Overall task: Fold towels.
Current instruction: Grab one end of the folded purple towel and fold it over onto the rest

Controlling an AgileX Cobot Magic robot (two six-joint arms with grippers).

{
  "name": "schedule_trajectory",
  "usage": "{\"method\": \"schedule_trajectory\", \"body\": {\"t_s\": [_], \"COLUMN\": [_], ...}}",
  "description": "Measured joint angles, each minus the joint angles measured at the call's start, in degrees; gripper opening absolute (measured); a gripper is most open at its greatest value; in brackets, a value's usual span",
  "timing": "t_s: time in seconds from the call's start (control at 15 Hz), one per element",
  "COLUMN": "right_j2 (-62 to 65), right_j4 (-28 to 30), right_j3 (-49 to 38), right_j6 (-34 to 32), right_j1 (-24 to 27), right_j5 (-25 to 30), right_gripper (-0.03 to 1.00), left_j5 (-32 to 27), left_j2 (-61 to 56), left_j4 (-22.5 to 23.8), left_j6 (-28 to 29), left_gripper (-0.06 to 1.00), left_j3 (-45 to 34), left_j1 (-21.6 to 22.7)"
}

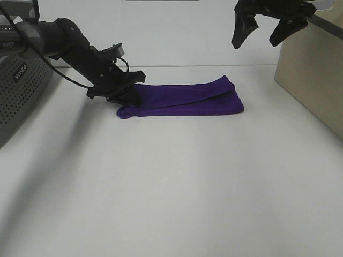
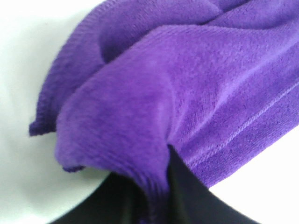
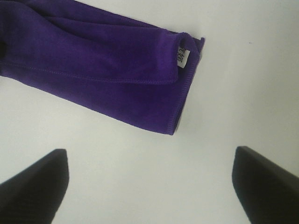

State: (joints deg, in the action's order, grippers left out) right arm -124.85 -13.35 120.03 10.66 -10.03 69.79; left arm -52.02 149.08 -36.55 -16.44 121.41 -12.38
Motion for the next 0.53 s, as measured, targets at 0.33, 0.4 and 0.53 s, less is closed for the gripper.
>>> {"method": "schedule_trajectory", "body": {"t_s": [0.33,0.4,0.53], "right_j2": [1.03,1.89,3.9], "right_j4": [0.0,0.0,-1.38], "right_j3": [0.0,0.0,0.0], "right_j6": [-0.11,-0.69,-2.01], "right_j1": [0.0,0.0,0.0], "right_j5": [0.0,0.0,0.06], "right_gripper": [0.92,0.92,0.92], "left_j5": [-5.84,-8.14,-14.21], "left_j2": [-2.06,-3.32,-7.28], "left_j4": [7.91,9.85,10.94], "left_j6": [-0.57,-0.57,-0.57], "left_gripper": [0.05,0.05,0.05], "left_j3": [0.46,1.15,4.87], "left_j1": [1.15,2.86,6.19]}}
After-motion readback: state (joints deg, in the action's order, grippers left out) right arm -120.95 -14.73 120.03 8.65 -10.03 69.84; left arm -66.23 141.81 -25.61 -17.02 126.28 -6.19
